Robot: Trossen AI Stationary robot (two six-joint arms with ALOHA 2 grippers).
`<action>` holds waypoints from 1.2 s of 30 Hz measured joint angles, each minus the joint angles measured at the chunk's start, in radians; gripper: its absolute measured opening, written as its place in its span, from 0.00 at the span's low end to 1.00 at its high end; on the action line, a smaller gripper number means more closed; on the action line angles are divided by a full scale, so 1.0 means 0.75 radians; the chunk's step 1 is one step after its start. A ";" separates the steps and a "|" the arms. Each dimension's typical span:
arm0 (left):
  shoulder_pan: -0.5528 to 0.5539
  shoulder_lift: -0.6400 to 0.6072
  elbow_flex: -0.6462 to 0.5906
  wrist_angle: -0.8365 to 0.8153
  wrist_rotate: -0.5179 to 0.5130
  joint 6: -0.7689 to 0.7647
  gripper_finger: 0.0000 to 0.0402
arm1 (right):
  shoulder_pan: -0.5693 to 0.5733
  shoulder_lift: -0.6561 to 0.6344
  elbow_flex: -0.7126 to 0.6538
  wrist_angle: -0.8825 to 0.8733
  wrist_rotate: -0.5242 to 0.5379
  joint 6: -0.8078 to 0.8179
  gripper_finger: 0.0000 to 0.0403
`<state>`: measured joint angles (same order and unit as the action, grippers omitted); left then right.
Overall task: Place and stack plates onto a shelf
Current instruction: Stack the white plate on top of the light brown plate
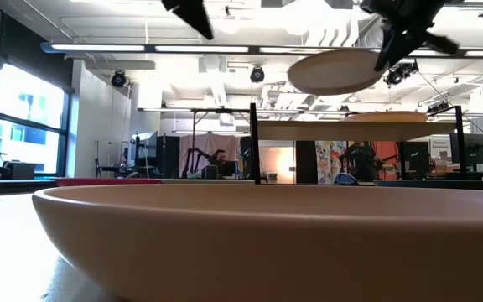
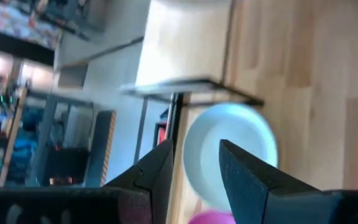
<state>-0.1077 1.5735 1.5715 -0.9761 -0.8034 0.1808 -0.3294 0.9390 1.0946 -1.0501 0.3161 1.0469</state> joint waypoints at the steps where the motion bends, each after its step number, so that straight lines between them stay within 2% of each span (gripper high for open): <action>1: 0.014 -0.017 -0.001 -0.034 0.000 -0.022 0.30 | -0.016 -0.007 0.029 -0.044 0.019 -0.001 0.00; 9: 0.092 -0.082 -0.002 -0.191 0.015 -0.131 0.30 | -0.205 -0.088 0.136 -0.240 0.130 0.000 0.00; 18: 0.126 -0.085 -0.002 -0.250 0.022 -0.135 0.30 | -0.452 -0.145 0.136 -0.307 0.052 -0.035 0.00; 27: 0.126 -0.084 -0.002 -0.250 0.022 -0.135 0.30 | -0.712 -0.145 0.136 -0.213 -0.172 -0.116 0.00; 36: 0.126 -0.084 -0.002 -0.265 0.056 -0.135 0.30 | -0.801 -0.118 0.136 -0.198 -0.416 -0.146 0.00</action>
<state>-0.0132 1.5108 1.5703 -1.1748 -0.7616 0.0793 -0.9299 0.8505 1.1965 -1.1986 0.0039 0.9371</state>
